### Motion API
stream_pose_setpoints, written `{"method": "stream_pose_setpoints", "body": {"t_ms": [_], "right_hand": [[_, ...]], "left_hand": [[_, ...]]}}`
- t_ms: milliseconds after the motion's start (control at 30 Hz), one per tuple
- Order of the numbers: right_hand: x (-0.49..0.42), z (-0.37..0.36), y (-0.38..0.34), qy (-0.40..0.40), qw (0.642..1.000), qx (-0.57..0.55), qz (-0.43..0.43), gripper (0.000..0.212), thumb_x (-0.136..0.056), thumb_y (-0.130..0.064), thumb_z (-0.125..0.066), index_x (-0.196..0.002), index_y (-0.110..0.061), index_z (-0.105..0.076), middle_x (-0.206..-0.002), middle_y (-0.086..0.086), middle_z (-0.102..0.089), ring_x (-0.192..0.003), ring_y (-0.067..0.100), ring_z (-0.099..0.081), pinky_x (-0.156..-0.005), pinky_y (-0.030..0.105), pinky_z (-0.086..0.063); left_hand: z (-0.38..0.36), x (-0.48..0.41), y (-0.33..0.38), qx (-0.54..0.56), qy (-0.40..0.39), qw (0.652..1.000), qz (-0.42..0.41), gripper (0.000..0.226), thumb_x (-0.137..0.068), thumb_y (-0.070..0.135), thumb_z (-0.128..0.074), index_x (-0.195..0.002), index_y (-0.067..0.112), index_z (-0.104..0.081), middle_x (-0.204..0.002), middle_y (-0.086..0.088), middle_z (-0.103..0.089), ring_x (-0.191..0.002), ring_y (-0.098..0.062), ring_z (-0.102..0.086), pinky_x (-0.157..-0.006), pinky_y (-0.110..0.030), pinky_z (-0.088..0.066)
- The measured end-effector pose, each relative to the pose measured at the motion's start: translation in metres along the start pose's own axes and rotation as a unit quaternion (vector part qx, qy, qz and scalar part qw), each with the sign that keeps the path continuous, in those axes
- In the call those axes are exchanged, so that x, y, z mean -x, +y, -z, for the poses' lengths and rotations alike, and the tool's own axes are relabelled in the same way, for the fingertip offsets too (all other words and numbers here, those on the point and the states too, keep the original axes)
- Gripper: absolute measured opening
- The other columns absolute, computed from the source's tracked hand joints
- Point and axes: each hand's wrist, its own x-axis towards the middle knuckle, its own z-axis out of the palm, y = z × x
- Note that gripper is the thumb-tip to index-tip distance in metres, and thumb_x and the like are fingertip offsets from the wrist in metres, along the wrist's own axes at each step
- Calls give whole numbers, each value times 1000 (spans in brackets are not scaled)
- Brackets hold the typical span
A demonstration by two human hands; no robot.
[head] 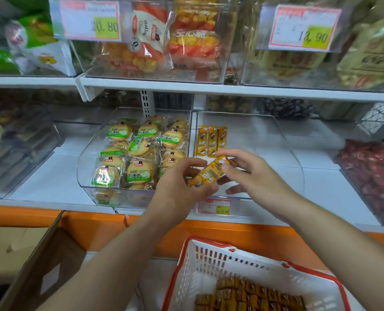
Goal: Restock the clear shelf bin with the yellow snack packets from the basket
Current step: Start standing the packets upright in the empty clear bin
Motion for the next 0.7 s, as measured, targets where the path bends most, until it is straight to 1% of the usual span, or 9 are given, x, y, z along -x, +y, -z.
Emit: {"method": "stream_pose_setpoints", "body": {"t_ms": [67, 133, 200, 267, 367, 467, 533, 600, 700], "right_hand": [[9, 4, 1, 29, 998, 48, 5, 13, -93, -26, -67, -104, -31, -64, -104, -2, -69, -82, 17, -72, -71, 36, -62], [16, 9, 3, 13, 999, 53, 0, 10, -89, -27, -72, -92, -28, -63, -92, -5, -72, -77, 19, -72, -72, 40, -60], [22, 8, 4, -16, 994, 107, 20, 6, -87, -33, -71, -85, -32, -65, -87, -10, -72, -75, 14, -71, -70, 36, -57], [24, 4, 8, -18, 987, 153, 46, 5, -89, -37, -65, -84, -38, -66, -90, -15, -71, -77, 10, -70, -70, 34, -56], [18, 0, 5, 61, 991, 100, 62, 8, -94, -34, -61, -93, -41, -63, -99, -15, -69, -83, 11, -70, -74, 42, -60], [7, 1, -4, 41, 997, 23, 61, 31, -97, -33, -60, -125, -47, -54, -113, -15, -63, -89, 12, -69, -72, 33, -62], [-1, 0, -7, 18, 995, 67, 75, 35, -96, -31, -62, -126, -47, -54, -113, -15, -58, -86, 13, -68, -68, 31, -62], [-12, 3, -6, 7, 990, 106, 93, 30, -94, -26, -66, -117, -43, -61, -109, -13, -57, -81, 13, -68, -64, 31, -62], [-42, 18, 6, 56, 988, 105, 101, 30, -88, -16, -72, -102, -41, -65, -102, -6, -61, -72, 17, -67, -65, 41, -62]], "left_hand": [[-2, 3, 4, 29, 3, 1000, 5, 51, -77, 24, -87, -121, 33, -64, -108, 1, -70, -82, -7, -71, -61, -14, -54], [-1, 4, 8, 56, 17, 998, 15, 56, -74, 26, -88, -123, 31, -61, -99, 1, -74, -78, -2, -71, -60, -14, -53], [0, 3, 11, 117, 24, 992, 28, 56, -75, 20, -88, -121, 25, -58, -92, 0, -77, -83, -7, -74, -65, -19, -58], [-1, 3, 12, 144, 29, 988, 36, 45, -78, 16, -85, -115, 24, -60, -95, 0, -77, -91, -16, -76, -75, -31, -63], [-3, 2, 13, 117, 23, 993, 21, 32, -80, 17, -83, -107, 23, -67, -97, 0, -77, -95, -20, -75, -82, -42, -64], [-6, 2, 12, 100, 15, 995, 9, 29, -83, 18, -81, -109, 23, -70, -101, -1, -77, -97, -20, -74, -85, -47, -63], [-9, 0, 11, 75, 21, 997, -6, 29, -83, 20, -81, -110, 24, -71, -100, 0, -77, -96, -19, -74, -84, -45, -63], [-11, -5, 9, 49, 37, 998, -16, 31, -82, 23, -82, -111, 24, -71, -99, 4, -77, -95, -16, -74, -80, -36, -63], [-8, -16, 1, -55, 97, 993, -42, 46, -81, 29, -84, -122, 26, -64, -106, 15, -70, -98, -5, -67, -78, -21, -58]]}}
